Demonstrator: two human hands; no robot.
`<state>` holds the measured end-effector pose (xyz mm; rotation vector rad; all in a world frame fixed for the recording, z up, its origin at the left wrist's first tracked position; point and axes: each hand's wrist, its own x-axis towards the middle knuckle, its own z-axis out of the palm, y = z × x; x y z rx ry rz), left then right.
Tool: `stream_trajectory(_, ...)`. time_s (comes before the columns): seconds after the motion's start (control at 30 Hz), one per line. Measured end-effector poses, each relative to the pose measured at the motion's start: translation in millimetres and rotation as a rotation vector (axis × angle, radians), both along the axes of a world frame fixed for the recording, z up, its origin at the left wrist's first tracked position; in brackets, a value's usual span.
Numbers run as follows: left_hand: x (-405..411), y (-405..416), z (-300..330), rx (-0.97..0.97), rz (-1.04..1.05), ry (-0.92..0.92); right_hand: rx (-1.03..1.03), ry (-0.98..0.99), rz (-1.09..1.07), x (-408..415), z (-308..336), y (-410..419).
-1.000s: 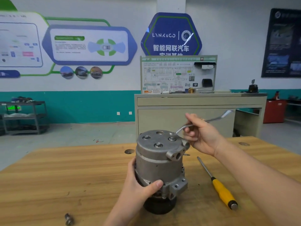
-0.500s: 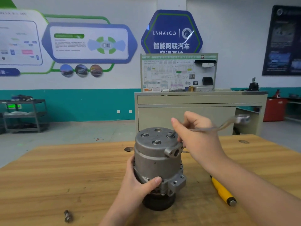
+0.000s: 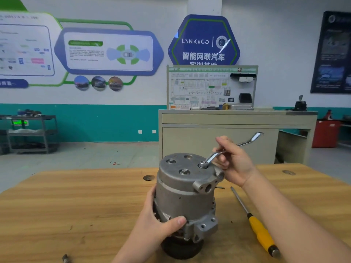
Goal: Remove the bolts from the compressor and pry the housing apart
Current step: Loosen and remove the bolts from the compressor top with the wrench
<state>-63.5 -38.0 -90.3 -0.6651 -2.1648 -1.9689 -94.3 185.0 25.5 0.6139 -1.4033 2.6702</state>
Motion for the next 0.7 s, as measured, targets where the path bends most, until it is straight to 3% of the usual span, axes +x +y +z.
stream_trajectory(0.07, -2, 2, 0, -0.019, 0.019, 0.011, -0.246, -0.037, -0.034, -7, 3, -2)
stream_trajectory(0.13, -3, 4, -1, -0.02, 0.041, 0.022, -0.341, -0.049, -0.184, -7, 10, 4)
stream_trajectory(0.2, -2, 5, -2, -0.007, 0.065, 0.036, -0.212, 0.028, -0.379, -2, 16, 12)
stream_trajectory(0.3, 0, 11, -3, -0.004, 0.134, 0.068, 0.197, 0.238, -0.652, 12, 28, 14)
stream_trajectory(0.5, 10, 23, -2, -0.072, 0.279, 0.119, 0.783, 0.57, -0.919, 43, 25, -6)
stream_trajectory(0.7, 16, 23, -2, -0.102, 0.295, 0.104, 0.895, 0.779, -1.003, 54, 11, -23)
